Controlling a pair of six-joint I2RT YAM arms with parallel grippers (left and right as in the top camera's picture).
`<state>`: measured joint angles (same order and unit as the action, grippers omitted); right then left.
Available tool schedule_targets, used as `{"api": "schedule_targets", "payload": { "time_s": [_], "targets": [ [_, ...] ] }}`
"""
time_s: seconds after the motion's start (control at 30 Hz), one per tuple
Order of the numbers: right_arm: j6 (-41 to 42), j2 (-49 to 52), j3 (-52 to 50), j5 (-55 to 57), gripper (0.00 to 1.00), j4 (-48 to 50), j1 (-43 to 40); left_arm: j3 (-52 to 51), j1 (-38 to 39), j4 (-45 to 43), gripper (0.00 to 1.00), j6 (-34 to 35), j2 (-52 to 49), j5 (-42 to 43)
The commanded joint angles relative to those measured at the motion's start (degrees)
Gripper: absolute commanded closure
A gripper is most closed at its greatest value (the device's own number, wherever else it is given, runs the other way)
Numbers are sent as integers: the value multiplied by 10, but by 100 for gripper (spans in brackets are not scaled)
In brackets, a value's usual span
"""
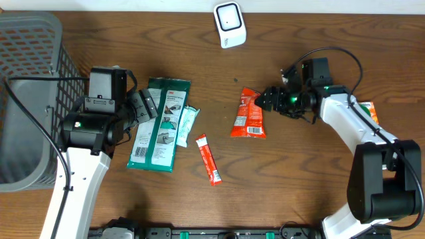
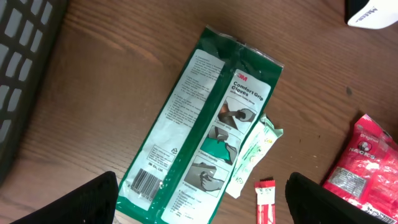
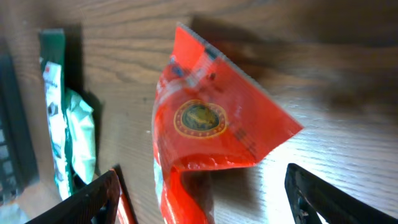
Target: Scan the item barcode
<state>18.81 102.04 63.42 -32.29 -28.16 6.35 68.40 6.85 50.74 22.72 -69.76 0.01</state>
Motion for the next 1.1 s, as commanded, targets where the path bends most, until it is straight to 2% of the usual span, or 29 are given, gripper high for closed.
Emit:
{"api": "schedule_targets", "payload": {
  "time_s": [0.0,0.13,0.27,0.33,0.43,0.57,0.7,0.73,0.9,1.07],
  "targets": [
    [-2,-4,-30,-53,19,29,9,8,-2,0,14,3,-2,-7],
    [17,-4,-76,-61,19,96,16,8,-2,0,13,3,-2,-7],
    [50,-4,-130,-61,20,211,16,8,-2,0,13,3,-2,-7],
    [68,-3,-155,-61,17,265,16,8,-2,0,13,3,-2,-7],
    [87,1,-178,-61,16,316,18,8,-2,0,13,3,-2,-7],
    [86,8,-183,-62,18,334,29,8,-2,0,13,3,-2,-7],
    [85,12,-183,-59,26,347,46,8,-2,0,13,3,-2,-7],
    [85,12,-183,-54,32,350,49,8,-2,0,13,3,-2,-7],
    [85,12,-183,-51,49,355,50,8,-2,0,13,3,-2,-7],
    [83,12,-183,-50,56,354,50,8,-2,0,13,3,-2,-7]
  ]
}}
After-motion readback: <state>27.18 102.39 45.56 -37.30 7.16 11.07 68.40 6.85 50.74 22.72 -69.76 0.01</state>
